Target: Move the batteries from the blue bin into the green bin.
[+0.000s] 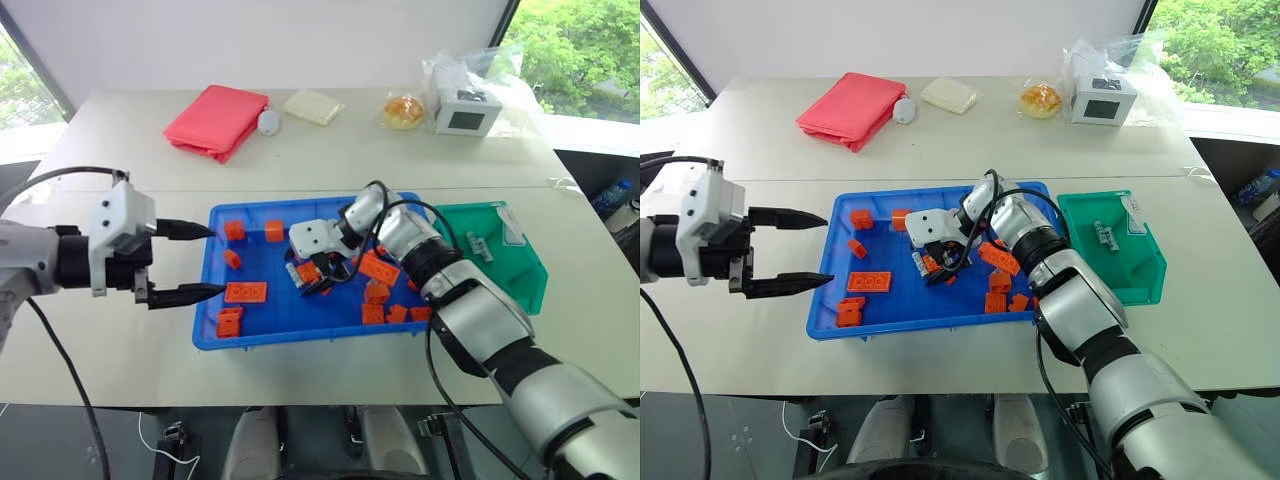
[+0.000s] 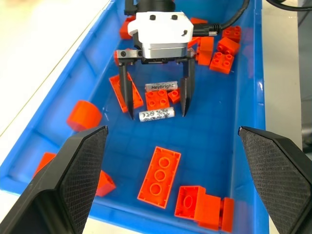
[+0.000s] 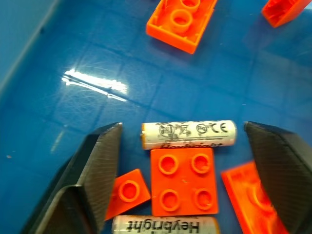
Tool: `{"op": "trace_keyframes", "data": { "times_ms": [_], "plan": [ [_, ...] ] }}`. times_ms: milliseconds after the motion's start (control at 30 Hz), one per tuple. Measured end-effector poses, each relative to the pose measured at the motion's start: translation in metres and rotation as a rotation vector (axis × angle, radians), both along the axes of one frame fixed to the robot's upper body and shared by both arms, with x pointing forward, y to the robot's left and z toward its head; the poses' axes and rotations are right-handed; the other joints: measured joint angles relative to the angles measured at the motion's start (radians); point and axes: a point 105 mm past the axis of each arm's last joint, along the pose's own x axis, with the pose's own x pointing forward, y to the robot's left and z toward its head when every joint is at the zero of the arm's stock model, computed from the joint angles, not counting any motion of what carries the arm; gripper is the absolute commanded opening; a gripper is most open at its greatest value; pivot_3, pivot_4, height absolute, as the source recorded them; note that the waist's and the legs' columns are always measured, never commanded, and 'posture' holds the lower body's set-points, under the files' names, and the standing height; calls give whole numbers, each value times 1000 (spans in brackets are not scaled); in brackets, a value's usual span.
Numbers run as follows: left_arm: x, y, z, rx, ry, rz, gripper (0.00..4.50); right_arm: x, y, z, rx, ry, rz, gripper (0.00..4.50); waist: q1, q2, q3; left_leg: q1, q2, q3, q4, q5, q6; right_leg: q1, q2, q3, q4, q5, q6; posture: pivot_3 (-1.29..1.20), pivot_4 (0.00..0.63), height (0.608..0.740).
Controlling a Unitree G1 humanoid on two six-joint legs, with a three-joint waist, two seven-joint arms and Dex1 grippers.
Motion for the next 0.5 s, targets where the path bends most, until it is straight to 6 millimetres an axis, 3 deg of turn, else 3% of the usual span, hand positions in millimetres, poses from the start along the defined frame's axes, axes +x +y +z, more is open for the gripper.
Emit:
{"op": "trace_keyframes", "data": {
  "times_ms": [33, 67, 300, 433, 500],
  "plan": [
    [0, 0, 0, 0, 2, 1, 4500, -1, 0, 0, -2, 9, 1, 2383, 0, 0, 0, 0, 0, 0, 0, 0, 0, 0, 0, 0, 0, 0, 0, 0, 150, 734],
    [1, 0, -1, -1, 4, 2, 4500, -1, 0, 0, -3, 13, 3, 2219, 0, 0, 0, 0, 0, 0, 0, 0, 0, 0, 0, 0, 0, 0, 0, 0, 150, 734],
    [2, 0, -2, -9, -4, 5, 4500, -2, -3, 7, 63, 92, -68, 2223, 2, 0, 0, -1, 0, 0, 0, 0, 0, -1, 0, 0, 0, 0, 0, 0, 150, 734],
    [4, -5, -5, -36, -3, -7, 4500, 2, -22, 55, 237, 90, -207, 2223, 11, 0, 1, -2, 0, 0, 0, 0, 0, -1, -1, 0, -1, 0, 0, 0, 150, 734],
    [4, -9, -9, -52, 9, -18, 4500, 3, -47, 89, 330, 66, -320, 2223, 24, 0, 1, -2, 0, 0, 0, 0, 0, -1, -1, 0, -1, 0, 0, 0, 150, 734]
  ]
}}
